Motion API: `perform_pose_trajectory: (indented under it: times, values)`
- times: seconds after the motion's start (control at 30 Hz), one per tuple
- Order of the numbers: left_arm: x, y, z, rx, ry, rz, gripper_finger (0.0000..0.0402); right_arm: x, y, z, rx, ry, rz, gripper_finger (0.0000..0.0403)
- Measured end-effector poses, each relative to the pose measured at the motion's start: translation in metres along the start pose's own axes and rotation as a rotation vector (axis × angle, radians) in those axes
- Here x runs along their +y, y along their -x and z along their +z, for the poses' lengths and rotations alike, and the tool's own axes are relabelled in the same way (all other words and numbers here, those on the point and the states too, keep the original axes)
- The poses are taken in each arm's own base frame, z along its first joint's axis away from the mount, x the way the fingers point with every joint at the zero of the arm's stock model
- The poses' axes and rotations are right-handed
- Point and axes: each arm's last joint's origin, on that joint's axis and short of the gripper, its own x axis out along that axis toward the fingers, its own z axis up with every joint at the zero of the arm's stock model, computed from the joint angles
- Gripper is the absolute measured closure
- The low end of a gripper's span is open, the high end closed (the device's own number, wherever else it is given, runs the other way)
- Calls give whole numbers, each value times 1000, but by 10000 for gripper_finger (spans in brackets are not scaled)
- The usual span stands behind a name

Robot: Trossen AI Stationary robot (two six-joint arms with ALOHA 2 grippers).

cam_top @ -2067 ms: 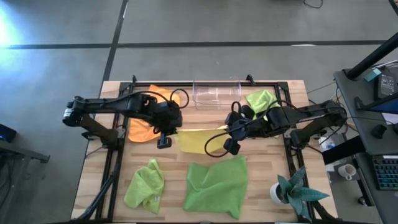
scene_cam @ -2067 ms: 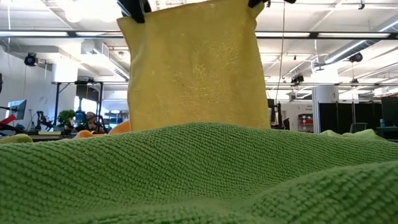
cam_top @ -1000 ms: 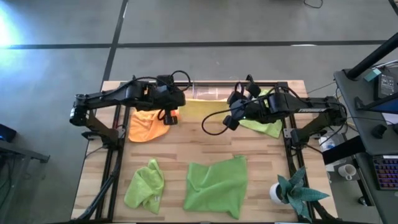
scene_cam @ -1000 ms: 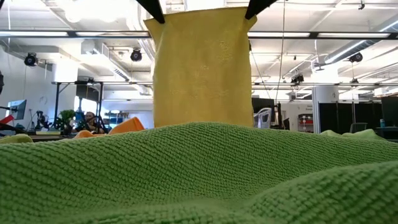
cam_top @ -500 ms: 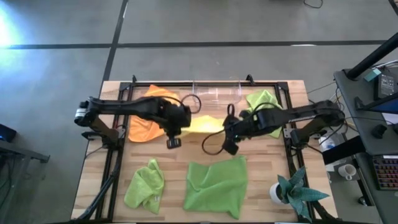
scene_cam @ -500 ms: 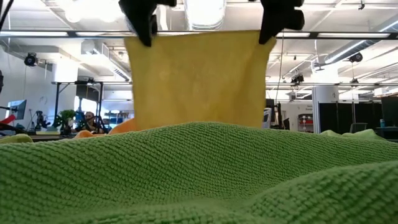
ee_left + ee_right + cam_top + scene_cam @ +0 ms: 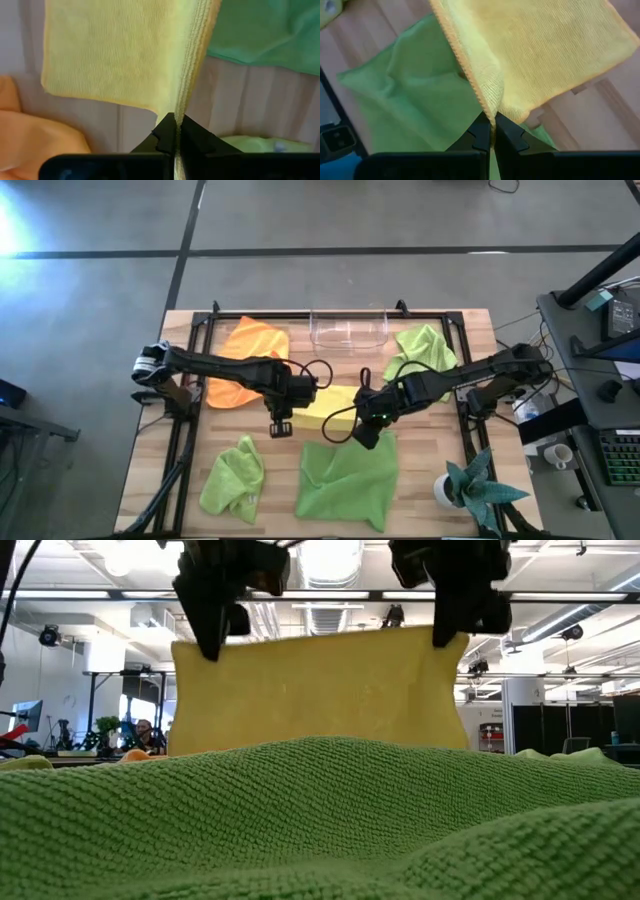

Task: Fold microfiber towels
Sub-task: Fold the yellow microfiber cloth

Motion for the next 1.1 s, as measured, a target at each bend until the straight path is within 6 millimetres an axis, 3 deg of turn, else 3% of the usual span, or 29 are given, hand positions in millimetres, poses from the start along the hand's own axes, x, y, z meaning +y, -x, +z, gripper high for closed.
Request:
perform_pose_trajectory:
  times: [0.43,0.8,1.1]
  values:
    - [14,-50,15,23,28,97,402,-32,-35,-8,-20,-130,-93,394]
    - [34,-64,25,11,67,176,402,-58,-51,-4,-27,-154,-113,394]
    - [55,-62,26,5,98,228,402,-77,-49,12,-41,-15,-140,394]
